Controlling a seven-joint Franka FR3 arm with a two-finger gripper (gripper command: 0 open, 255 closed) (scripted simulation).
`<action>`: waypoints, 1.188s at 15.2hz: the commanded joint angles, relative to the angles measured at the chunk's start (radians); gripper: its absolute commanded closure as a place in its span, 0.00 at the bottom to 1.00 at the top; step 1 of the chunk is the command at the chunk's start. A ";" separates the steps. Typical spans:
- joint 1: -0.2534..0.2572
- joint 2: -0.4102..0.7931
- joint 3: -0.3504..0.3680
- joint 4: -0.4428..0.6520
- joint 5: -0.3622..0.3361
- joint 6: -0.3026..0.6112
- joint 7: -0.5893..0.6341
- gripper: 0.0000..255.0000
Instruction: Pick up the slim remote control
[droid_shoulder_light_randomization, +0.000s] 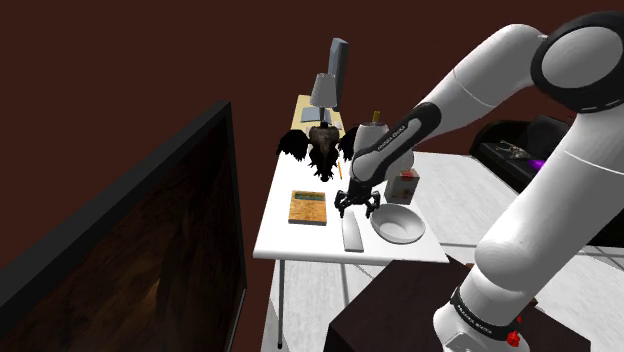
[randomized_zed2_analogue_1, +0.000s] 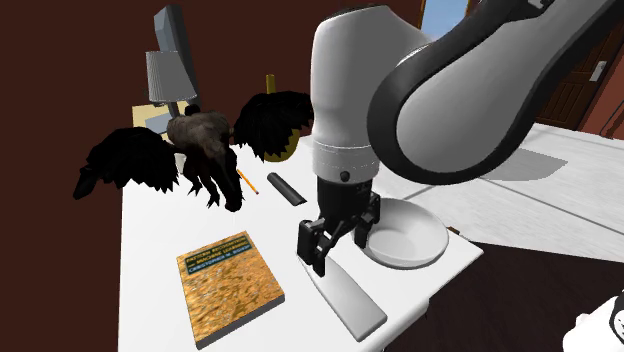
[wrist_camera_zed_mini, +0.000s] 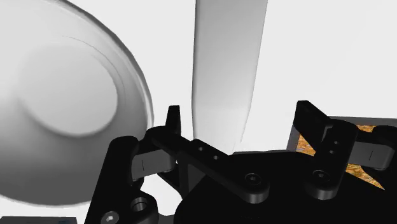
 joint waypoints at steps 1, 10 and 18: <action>-0.012 0.085 -0.007 0.020 -0.028 0.074 0.052 0.00; -0.009 0.261 -0.032 0.046 -0.081 0.227 0.109 0.00; -0.007 0.256 -0.031 0.039 -0.081 0.227 0.111 1.00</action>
